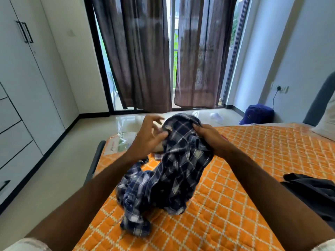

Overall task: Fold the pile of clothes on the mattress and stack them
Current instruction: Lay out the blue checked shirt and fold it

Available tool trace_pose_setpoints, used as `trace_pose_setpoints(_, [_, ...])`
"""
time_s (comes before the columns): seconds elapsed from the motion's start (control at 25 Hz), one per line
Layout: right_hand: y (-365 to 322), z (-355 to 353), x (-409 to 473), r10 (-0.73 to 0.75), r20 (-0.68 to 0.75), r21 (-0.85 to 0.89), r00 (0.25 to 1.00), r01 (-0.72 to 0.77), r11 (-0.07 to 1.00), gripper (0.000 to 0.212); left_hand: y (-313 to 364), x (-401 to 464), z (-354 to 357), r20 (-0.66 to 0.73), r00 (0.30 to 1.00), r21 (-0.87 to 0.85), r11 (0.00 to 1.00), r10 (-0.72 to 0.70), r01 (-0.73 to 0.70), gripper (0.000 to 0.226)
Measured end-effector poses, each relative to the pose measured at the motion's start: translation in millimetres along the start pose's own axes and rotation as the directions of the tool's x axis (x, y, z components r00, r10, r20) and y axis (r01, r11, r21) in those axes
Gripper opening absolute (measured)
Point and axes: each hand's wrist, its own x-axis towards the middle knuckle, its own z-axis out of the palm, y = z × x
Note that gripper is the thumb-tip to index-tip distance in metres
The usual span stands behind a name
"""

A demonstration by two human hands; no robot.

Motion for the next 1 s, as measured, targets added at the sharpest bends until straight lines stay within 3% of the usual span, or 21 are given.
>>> trace_pose_setpoints(0.08, [-2, -2, -3, 0.045, -0.04, 0.148, 0.998, -0.038, 0.988, 0.026, -5, -29, 14, 0.161, 0.984, 0.118, 0.989, 0.075, -0.094, 0.051])
trace_pose_setpoints(0.16, [-6, -5, -10, 0.086, 0.027, 0.246, 0.996, -0.09, 0.965, 0.027, -21, -46, 33, 0.258, 0.966, 0.23, 0.969, 0.025, -0.087, 0.044])
trace_pose_setpoints(0.24, [-5, -10, -17, 0.116, 0.098, 0.271, 0.988, -0.139, 0.953, 0.028, -32, -48, 43, 0.17, 0.981, 0.153, 0.986, -0.096, 0.07, 0.021])
trace_pose_setpoints(0.32, [3, -21, -12, 0.144, 0.025, 0.235, 0.989, -0.146, 0.961, 0.027, -33, -38, 42, 0.09, 0.972, 0.025, 0.976, -0.218, 0.217, 0.016])
trace_pose_setpoints(0.4, [16, -40, -1, 0.103, -0.238, -0.004, 0.966, -0.107, 0.994, 0.027, -24, -25, 40, 0.05, 0.959, -0.037, 0.959, -0.278, 0.28, 0.019])
trace_pose_setpoints(0.48, [22, -48, 1, -0.134, -0.419, -0.413, 0.898, -0.057, 0.909, 0.042, -6, -9, 38, -0.023, 0.969, 0.06, 0.967, -0.245, 0.246, 0.021])
trace_pose_setpoints(0.52, [23, -47, 0, -0.256, -0.371, -0.523, 0.893, 0.026, 0.852, 0.045, 3, -1, 39, -0.039, 0.98, 0.12, 0.973, -0.196, 0.199, 0.021])
trace_pose_setpoints(0.56, [21, -42, -5, -0.314, -0.252, -0.524, 0.915, 0.143, 0.839, 0.042, 10, 6, 42, -0.021, 0.99, 0.166, 0.976, -0.14, 0.141, 0.021])
trace_pose_setpoints(0.64, [11, -22, -18, -0.308, 0.065, -0.46, 0.949, 0.302, 0.835, 0.036, 24, 19, 49, 0.049, 0.998, 0.227, 0.973, -0.043, 0.031, 0.022])
trace_pose_setpoints(0.72, [8, -11, -22, -0.326, 0.221, -0.548, 0.919, 0.394, 0.738, 0.041, 36, 35, 49, 0.066, 0.998, 0.262, 0.965, 0.006, -0.023, 0.025])
trace_pose_setpoints(0.84, [5, -13, -10, -0.41, 0.169, -0.629, 0.896, 0.418, 0.655, 0.02, 53, 60, 34, 0.093, 0.99, 0.339, 0.931, 0.109, -0.134, 0.037])
trace_pose_setpoints(0.92, [-7, -18, -4, -0.419, 0.161, -0.604, 0.894, 0.425, 0.675, 0.012, 60, 72, 17, 0.158, 0.975, 0.368, 0.907, 0.156, -0.204, 0.035])
trace_pose_setpoints(1.0, [-23, -26, -4, -0.323, 0.223, -0.535, 0.92, 0.392, 0.748, 0.017, 60, 75, 2, 0.257, 0.952, 0.405, 0.876, 0.167, -0.263, 0.023])
